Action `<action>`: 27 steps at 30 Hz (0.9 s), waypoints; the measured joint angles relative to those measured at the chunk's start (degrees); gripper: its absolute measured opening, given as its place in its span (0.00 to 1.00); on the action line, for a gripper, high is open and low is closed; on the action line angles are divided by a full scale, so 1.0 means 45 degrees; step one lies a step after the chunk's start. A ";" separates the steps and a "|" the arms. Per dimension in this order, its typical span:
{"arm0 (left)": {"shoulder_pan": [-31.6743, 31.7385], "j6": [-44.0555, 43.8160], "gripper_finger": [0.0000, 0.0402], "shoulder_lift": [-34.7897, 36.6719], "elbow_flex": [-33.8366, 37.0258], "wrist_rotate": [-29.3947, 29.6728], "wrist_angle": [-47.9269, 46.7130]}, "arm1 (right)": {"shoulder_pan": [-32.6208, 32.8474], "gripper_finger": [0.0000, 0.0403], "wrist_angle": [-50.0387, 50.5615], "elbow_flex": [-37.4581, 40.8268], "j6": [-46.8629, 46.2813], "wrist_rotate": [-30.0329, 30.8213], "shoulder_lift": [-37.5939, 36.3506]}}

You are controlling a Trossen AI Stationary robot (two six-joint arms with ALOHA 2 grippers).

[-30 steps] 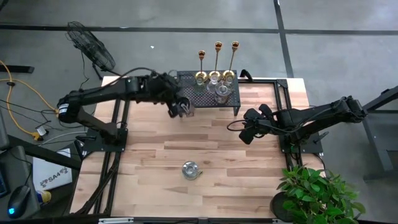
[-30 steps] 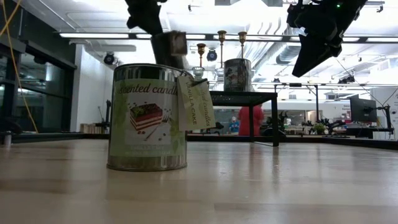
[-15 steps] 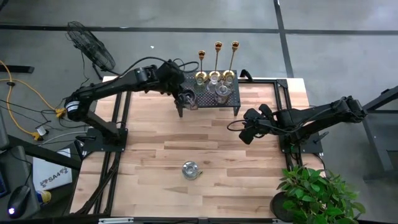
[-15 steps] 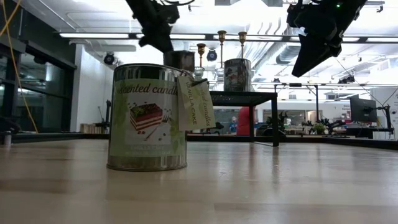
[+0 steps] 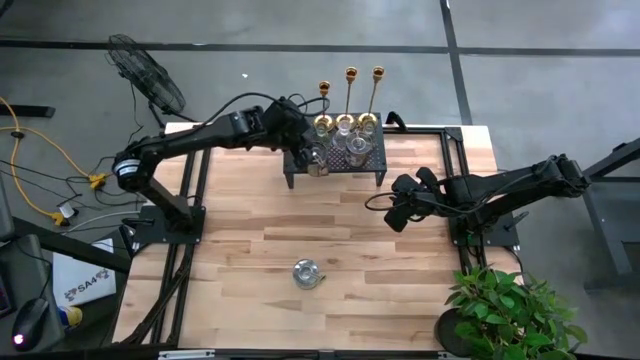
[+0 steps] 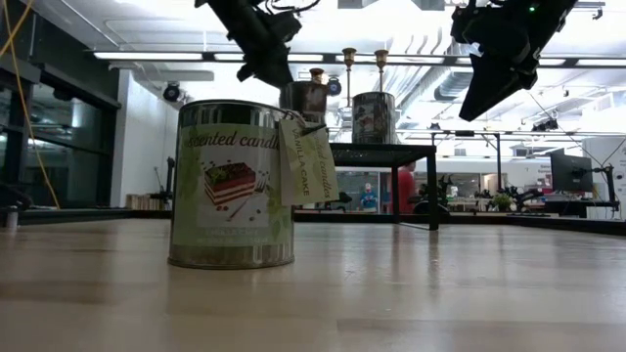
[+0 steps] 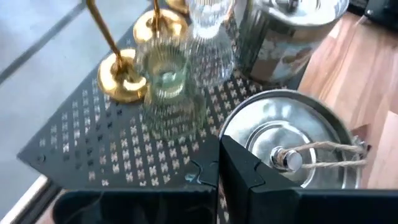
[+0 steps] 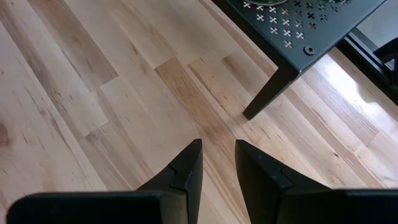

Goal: Pick & Place candle stick holders
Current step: Put the top silver scented candle on the shelf aligned with the silver scented candle

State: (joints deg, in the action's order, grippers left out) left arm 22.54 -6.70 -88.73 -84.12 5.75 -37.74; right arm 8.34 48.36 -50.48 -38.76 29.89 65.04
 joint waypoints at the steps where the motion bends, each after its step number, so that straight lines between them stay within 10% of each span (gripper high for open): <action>1: -0.0008 0.0004 0.00 -0.0060 0.0000 0.0051 0.0221 | 0.0000 0.22 0.0000 0.0000 0.0000 0.0000 0.0000; 27: 0.0079 0.0101 0.00 -0.0632 -0.0005 0.1177 0.1721 | 0.0000 0.22 0.0010 0.0000 0.0002 0.0000 0.0000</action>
State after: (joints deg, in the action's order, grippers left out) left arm 22.90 -6.24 -91.57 -84.14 11.05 -29.99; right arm 8.34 48.40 -50.48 -38.75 29.89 65.04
